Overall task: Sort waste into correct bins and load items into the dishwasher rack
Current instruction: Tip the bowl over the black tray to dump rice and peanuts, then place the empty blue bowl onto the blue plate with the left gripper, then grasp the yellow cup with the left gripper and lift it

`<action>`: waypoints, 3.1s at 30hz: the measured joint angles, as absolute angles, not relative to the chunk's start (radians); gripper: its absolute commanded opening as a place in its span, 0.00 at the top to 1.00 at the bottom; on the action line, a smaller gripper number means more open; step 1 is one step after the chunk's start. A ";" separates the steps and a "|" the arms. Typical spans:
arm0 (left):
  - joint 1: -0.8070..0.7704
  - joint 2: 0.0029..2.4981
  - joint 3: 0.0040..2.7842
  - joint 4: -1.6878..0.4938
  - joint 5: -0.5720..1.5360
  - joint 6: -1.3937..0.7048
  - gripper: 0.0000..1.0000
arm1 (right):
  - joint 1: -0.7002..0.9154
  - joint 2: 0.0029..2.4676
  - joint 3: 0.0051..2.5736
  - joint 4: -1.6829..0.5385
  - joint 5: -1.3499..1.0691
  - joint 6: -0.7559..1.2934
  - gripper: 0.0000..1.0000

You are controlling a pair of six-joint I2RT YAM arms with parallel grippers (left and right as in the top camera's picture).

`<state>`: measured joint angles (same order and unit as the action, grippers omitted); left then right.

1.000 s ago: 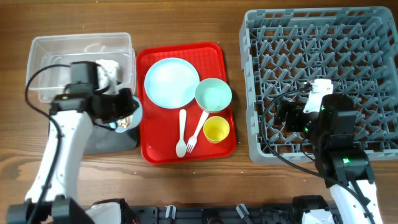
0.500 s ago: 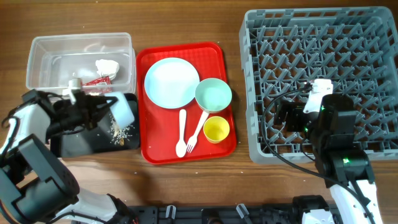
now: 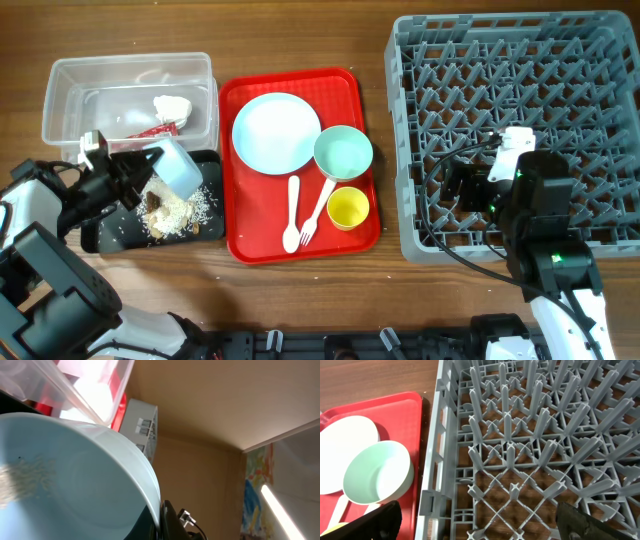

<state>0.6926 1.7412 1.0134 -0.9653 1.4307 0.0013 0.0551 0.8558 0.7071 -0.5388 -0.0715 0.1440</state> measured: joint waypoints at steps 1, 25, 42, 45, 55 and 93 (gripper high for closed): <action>0.693 1.741 1.013 -0.965 1.442 0.001 0.96 | 0.055 0.856 0.707 -0.539 -0.072 0.144 0.00; 0.388 1.579 1.015 -0.940 1.168 0.093 0.96 | 0.055 0.856 0.707 -0.539 -0.072 0.144 0.00; -0.266 1.517 1.015 -0.349 0.290 -0.176 0.96 | 0.055 0.856 0.708 -0.540 -0.072 0.144 0.00; -0.306 1.582 1.017 -0.253 0.213 -0.182 0.94 | 0.055 0.856 0.708 -0.540 -0.072 0.144 0.00; -0.311 1.661 1.017 -0.265 0.214 -0.196 0.54 | 0.055 0.857 0.708 -0.540 -0.072 0.144 0.00; -0.299 1.459 1.030 -0.271 0.758 -0.419 0.96 | 0.052 0.879 0.708 -0.473 -0.432 0.087 0.00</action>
<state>-0.2993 1.4593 1.0302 -0.2707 0.7582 -0.4191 0.0521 0.8787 0.7078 -0.4732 -0.4320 0.0872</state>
